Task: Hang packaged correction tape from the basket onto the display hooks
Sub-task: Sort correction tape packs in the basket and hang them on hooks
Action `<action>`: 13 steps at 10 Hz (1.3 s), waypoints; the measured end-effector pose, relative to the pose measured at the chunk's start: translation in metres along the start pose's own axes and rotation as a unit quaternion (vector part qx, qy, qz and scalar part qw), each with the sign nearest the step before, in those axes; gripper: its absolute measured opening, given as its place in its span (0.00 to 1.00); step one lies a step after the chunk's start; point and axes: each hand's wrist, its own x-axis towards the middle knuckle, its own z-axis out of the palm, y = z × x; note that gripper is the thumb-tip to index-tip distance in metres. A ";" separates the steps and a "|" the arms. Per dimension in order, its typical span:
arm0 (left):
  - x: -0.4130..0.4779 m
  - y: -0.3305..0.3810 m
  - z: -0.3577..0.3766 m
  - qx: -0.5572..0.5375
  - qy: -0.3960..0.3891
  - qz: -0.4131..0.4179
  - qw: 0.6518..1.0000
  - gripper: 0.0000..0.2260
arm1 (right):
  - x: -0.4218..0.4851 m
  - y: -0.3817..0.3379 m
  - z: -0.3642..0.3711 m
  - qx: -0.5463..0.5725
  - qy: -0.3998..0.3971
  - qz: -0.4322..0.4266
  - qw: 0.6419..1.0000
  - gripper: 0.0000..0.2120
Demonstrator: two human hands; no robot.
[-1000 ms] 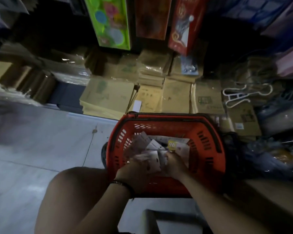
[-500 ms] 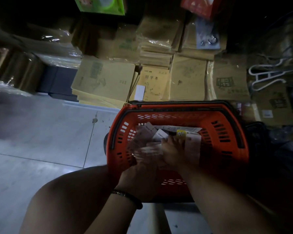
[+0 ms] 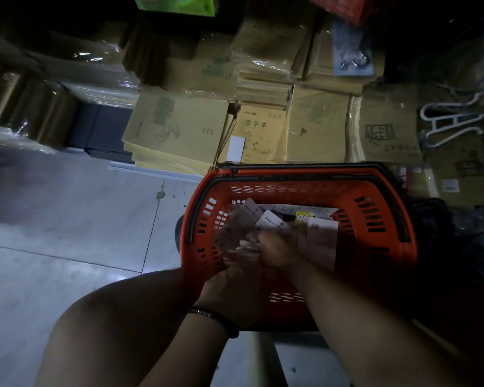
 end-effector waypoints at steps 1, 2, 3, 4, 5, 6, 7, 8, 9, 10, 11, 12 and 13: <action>0.000 -0.005 -0.001 -0.002 -0.015 0.002 1.000 0.28 | -0.018 -0.001 0.005 0.030 0.014 -0.026 0.999 0.15; 0.002 -0.010 -0.003 -0.014 -0.026 -0.001 1.000 0.21 | -0.037 0.001 0.006 0.008 0.030 -0.019 0.999 0.17; 0.008 -0.022 -0.006 -0.019 -0.031 -0.014 0.999 0.17 | -0.057 0.003 -0.009 0.035 0.063 0.001 0.997 0.17; 0.007 -0.032 -0.014 -0.068 -0.017 -0.039 0.997 0.21 | -0.084 0.005 -0.025 0.057 0.098 -0.001 0.994 0.24; -0.001 -0.025 -0.034 -0.170 0.072 -0.093 0.978 0.22 | -0.109 0.010 -0.036 0.058 0.170 -0.003 0.984 0.25; -0.016 -0.008 -0.051 -0.371 0.144 -0.151 0.905 0.20 | -0.136 0.009 -0.052 0.083 0.239 -0.034 0.967 0.21; -0.023 -0.006 -0.056 -0.615 0.112 -0.170 0.761 0.41 | -0.170 0.001 -0.069 0.086 0.314 -0.076 0.942 0.14; -0.046 0.013 -0.057 -0.697 0.069 -0.146 0.698 0.35 | -0.201 -0.006 -0.084 0.094 0.383 -0.140 0.908 0.14; -0.071 0.034 -0.060 -0.736 0.031 -0.123 0.665 0.36 | -0.232 -0.017 -0.100 0.050 0.460 -0.248 0.851 0.15; -0.096 0.056 -0.070 -0.738 0.006 -0.057 0.672 0.41 | -0.256 -0.028 -0.116 -0.008 0.522 -0.335 0.784 0.13; -0.122 0.073 -0.081 -0.728 -0.009 -0.013 0.685 0.38 | -0.284 -0.035 -0.137 -0.048 0.548 -0.376 0.745 0.09; -0.148 0.091 -0.096 -0.720 -0.005 0.034 0.694 0.36 | -0.317 -0.041 -0.159 -0.070 0.564 -0.377 0.731 0.08; -0.172 0.107 -0.114 -0.710 0.004 0.067 0.701 0.32 | -0.341 -0.047 -0.178 -0.049 0.584 -0.364 0.724 0.09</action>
